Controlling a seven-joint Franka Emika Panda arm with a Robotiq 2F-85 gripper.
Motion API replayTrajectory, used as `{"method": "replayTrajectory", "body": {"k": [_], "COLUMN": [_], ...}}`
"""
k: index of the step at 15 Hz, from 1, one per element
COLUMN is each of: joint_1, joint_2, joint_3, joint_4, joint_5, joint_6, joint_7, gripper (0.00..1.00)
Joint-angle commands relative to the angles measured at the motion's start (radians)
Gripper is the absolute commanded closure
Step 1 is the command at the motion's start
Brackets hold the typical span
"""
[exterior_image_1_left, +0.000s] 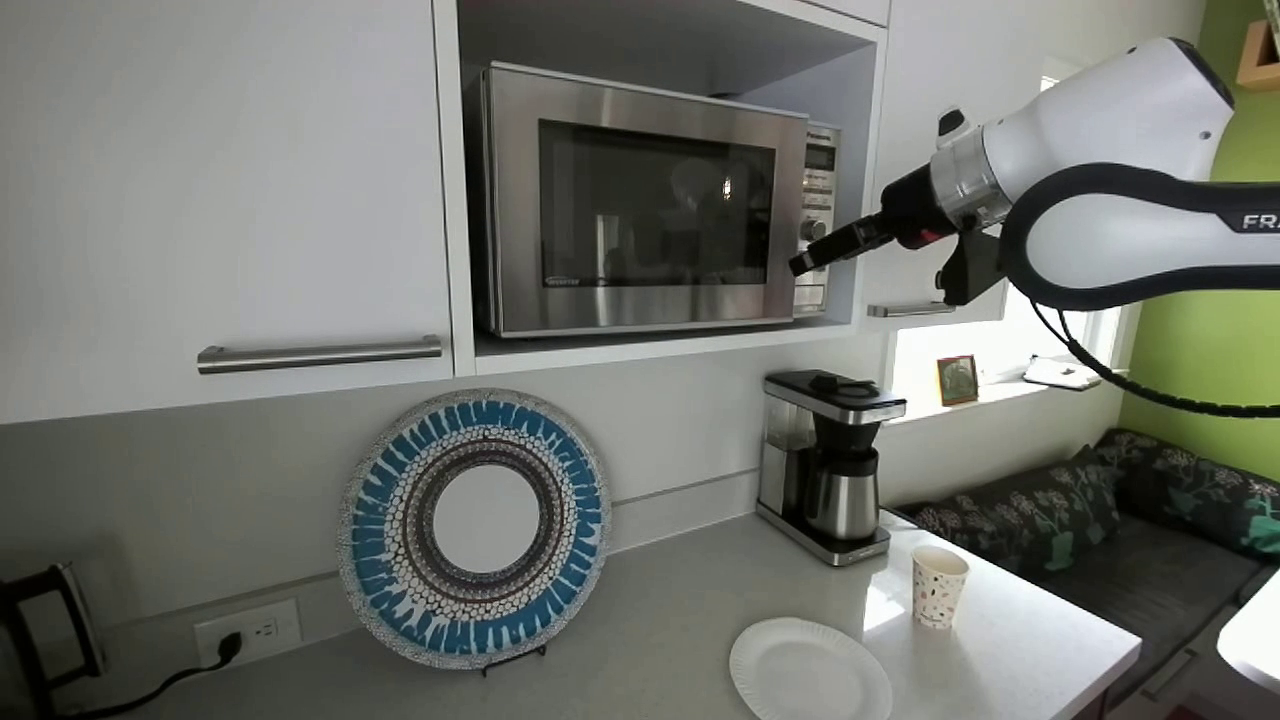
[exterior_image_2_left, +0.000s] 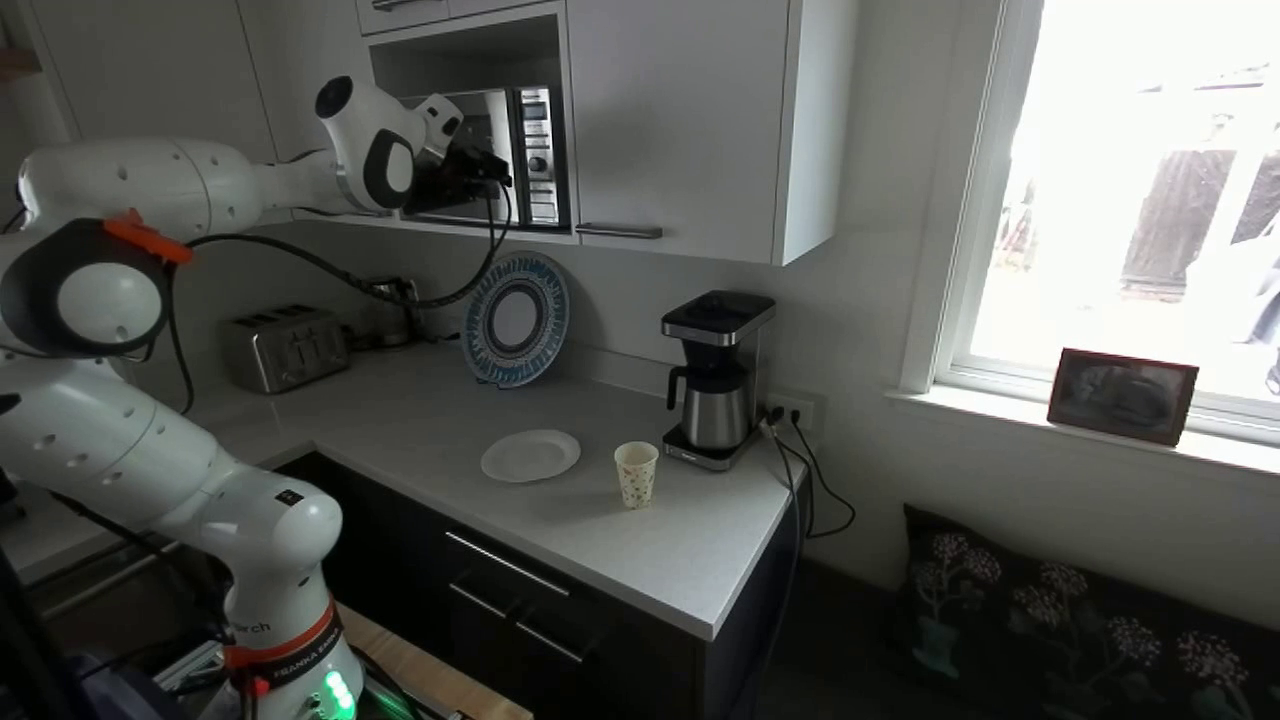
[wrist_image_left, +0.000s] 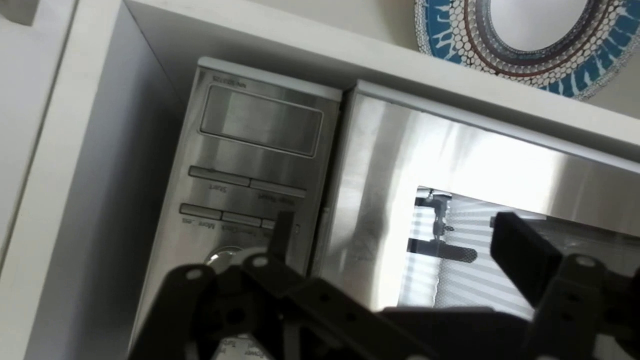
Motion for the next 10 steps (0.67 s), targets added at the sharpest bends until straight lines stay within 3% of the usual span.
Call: {"method": "replayTrajectory", "body": {"k": [1,7,10], "joint_1": [0.056,0.1,0.156], "joint_2": [0.04,0.107,0.139], "joint_3": [-0.035,-0.069,-0.11], "joint_4": [0.005,0.026,0.045], "joint_5": [0.055,0.086,0.099], "joint_6": [0.094,0.211,0.241], "joint_7": [-0.066,-0.099,-0.112], "gripper": [0.0,0.0,0.0]}}
